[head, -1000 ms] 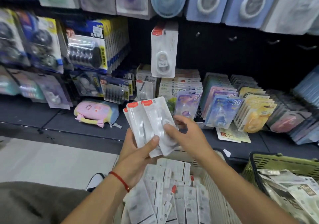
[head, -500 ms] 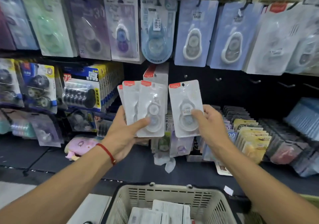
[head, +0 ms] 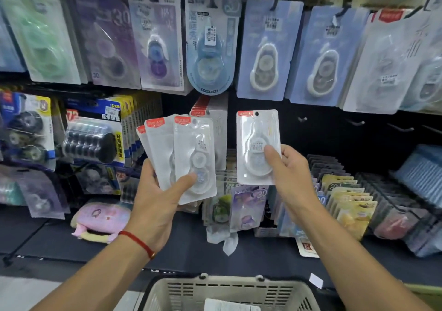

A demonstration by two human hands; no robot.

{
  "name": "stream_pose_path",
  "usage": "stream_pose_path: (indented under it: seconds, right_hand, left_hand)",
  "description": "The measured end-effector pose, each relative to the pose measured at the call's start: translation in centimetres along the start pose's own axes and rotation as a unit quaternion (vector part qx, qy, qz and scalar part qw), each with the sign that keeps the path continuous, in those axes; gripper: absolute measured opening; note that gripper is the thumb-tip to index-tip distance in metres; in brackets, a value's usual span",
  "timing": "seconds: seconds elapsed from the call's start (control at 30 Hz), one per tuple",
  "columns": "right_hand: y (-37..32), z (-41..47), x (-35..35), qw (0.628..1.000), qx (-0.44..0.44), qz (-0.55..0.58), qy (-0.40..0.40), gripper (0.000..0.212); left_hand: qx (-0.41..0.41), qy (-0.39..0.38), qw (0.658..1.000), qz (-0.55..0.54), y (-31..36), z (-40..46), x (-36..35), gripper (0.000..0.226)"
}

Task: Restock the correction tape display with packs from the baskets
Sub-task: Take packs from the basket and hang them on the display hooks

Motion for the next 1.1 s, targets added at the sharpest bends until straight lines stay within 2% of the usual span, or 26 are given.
stream_pose_path:
  seconds: [0.1, 0.2, 0.27, 0.33, 0.4, 0.5, 0.57, 0.63, 0.73, 0.87, 0.97, 1.1]
  right_hand:
    - [-0.7, -0.2, -0.6, 1.0, 0.007, 0.024, 0.015, 0.038]
    - [-0.6, 0.1, -0.8, 0.999, 0.015, -0.006, 0.037, 0.034]
    - [0.1, 0.4, -0.8, 0.994, 0.005, -0.098, 0.04, 0.044]
    - [1.3, 0.0, -0.8, 0.973, -0.014, -0.227, 0.037, 0.06]
    - [1.7, -0.9, -1.0, 0.966, -0.001, -0.259, 0.027, 0.053]
    - [1.7, -2.2, -2.4, 0.984, -0.007, -0.16, -0.075, 0.024]
    - [1.5, -3.4, -3.6, 0.978, -0.007, -0.129, -0.161, 0.026]
    - [1.7, -4.2, -4.2, 0.975, -0.009, -0.117, -0.188, 0.032]
    - [1.6, -4.3, -4.0, 0.987, -0.012, -0.07, -0.146, 0.023]
    - [1.3, -3.7, -2.3, 0.999, -0.009, -0.003, -0.031, 0.027]
    - [1.4, -3.1, -1.3, 1.0, 0.006, 0.014, -0.006, 0.015]
    - [0.8, -2.6, -0.7, 0.999, 0.005, 0.041, 0.001, 0.021]
  left_hand:
    - [-0.012, 0.005, 1.0, -0.001, -0.1, 0.0, -0.2, 0.08]
    - [-0.018, 0.001, 1.0, -0.01, -0.1, 0.0, -0.4, 0.079]
    - [-0.014, -0.002, 1.0, -0.015, -0.1, -0.1, -0.5, 0.079]
    - [-0.005, -0.005, 1.0, -0.016, -0.3, -0.2, -0.5, 0.079]
    - [0.006, -0.016, 1.0, -0.018, -0.6, -0.2, -0.5, 0.077]
    - [0.022, -0.049, 0.998, -0.032, -1.1, -0.5, -0.8, 0.076]
    - [0.031, -0.074, 0.996, -0.044, -1.3, -0.8, -1.3, 0.072]
    - [0.04, -0.089, 0.994, -0.055, -1.6, -1.1, -1.8, 0.071]
    - [0.054, -0.093, 0.992, -0.071, -1.6, -1.1, -1.9, 0.066]
    - [0.055, -0.086, 0.992, -0.078, -1.7, -0.8, -1.5, 0.059]
    - [0.053, -0.083, 0.993, -0.071, -1.7, -0.8, -1.3, 0.06]
    - [0.05, -0.079, 0.994, -0.062, -1.6, -1.1, -1.4, 0.059]
Point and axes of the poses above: each hand's wrist, its own z-axis towards the middle knuckle, its own x-axis out of the back of the hand, y = z × x, the point moved 3 cm from there along z, towards the middle knuckle, and after that the axes turned 2 degrees about y, right-handed, at the moved point
